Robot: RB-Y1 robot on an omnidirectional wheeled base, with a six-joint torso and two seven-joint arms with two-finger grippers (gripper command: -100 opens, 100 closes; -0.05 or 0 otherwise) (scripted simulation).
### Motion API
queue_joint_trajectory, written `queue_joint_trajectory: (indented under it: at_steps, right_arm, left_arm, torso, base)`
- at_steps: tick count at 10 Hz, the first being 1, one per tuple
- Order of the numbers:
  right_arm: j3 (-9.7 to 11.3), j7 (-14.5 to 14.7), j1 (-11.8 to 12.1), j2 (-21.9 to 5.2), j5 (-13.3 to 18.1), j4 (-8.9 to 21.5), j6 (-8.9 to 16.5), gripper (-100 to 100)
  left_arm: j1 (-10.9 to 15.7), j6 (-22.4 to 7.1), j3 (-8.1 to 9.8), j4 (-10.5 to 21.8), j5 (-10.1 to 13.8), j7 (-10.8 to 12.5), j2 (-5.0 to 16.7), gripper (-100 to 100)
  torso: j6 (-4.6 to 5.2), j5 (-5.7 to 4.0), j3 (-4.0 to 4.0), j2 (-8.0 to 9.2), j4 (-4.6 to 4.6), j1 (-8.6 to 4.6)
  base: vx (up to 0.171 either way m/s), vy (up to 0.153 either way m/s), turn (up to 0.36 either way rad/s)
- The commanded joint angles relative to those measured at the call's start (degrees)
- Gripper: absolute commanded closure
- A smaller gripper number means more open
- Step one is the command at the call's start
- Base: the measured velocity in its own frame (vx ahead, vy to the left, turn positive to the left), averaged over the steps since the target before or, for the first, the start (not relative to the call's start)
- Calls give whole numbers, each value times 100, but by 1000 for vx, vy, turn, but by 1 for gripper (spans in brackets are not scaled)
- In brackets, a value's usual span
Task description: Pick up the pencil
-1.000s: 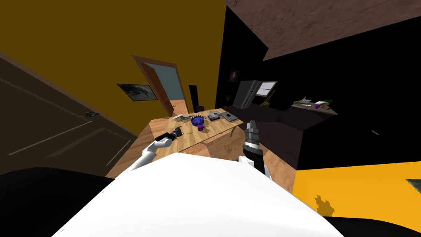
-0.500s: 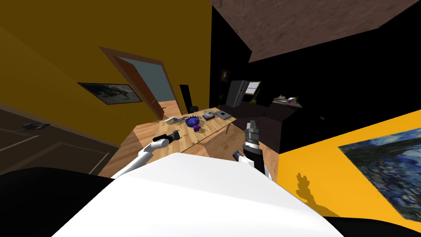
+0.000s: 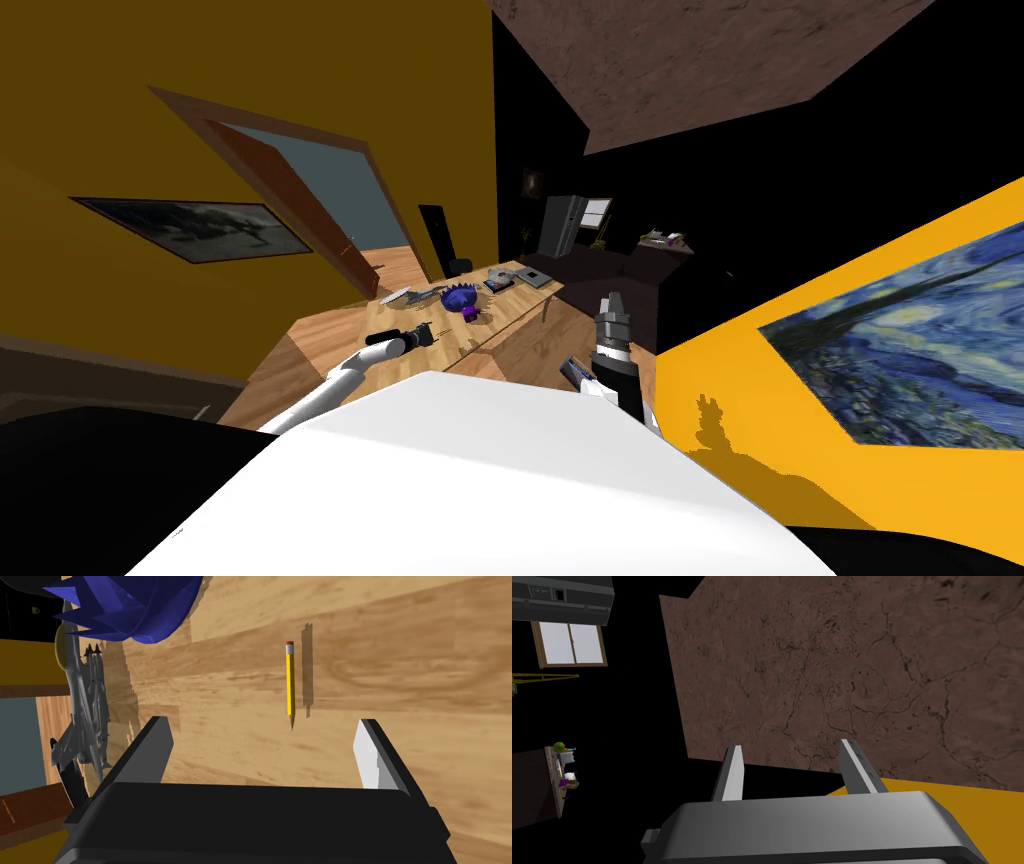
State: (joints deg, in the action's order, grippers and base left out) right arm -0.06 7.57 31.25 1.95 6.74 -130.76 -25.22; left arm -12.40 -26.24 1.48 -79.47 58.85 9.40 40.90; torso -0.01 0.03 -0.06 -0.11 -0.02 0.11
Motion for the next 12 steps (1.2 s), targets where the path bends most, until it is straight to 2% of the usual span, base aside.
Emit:
queue_joint_trajectory:
  at_steps: [1,2,3,4,5,6,7,8,10,11,12]
  right_arm:
    - [0,0,0,0,0,0,0,0]
    - [-1,0,2,0,0,0,0,0]
    - [-1,0,1,0,0,0,0,0]
    - [-1,0,2,0,0,0,0,0]
    - [-1,0,1,0,0,0,0,0]
    - [-1,0,2,0,0,0,0,0]
    - [-1,0,1,0,0,0,0,0]
    - [-2,0,2,0,0,0,0,0]
    - [-2,0,2,0,0,0,0,0]
    - [-2,0,3,0,0,0,0,0]
    - [-1,0,1,0,0,0,0,0]
  left_arm:
    - [29,-111,-47,186,268,19,49,-100]
    - [31,-329,-113,433,477,65,192,-100]
    - [31,-329,-113,469,634,65,192,-100]
    - [26,-535,-184,745,864,108,330,-100]
    - [26,-535,-184,745,986,108,330,-100]
    - [14,-728,-259,1012,1232,146,462,-100]
    - [14,-728,-259,1012,1323,146,462,-100]
    - [-5,-907,-336,1260,1561,179,590,-100]
    - [-5,-907,-336,1270,1642,179,590,-100]
    - [-30,-1070,-415,1518,1889,207,714,-100]
    - [-30,-1070,-415,1518,1943,207,714,-100]
  torso:
    - [0,0,0,0,0,0]
    - [-11,1,1,1,0,5]
    - [-4,2,0,0,0,7]
    - [-11,1,0,1,0,6]
    - [-6,2,1,2,0,7]
    - [-10,2,1,1,0,5]
    - [-6,0,0,0,0,4]
    - [-11,2,-1,-2,-1,4]
    - [-13,1,-1,-3,-1,5]
    - [-15,1,-2,-4,-1,1]
    - [-6,0,-2,-4,-1,0]
  base:
    - [-15,31,-175]
    - [-12,32,-322]
    - [-13,31,-185]
    - [-16,28,-286]
    - [-15,27,-194]
    - [-10,21,-336]
    - [-11,26,-177]
    - [-10,26,-294]
    - [-5,19,-78]
    - [-3,12,-300]
    - [-5,24,-178]
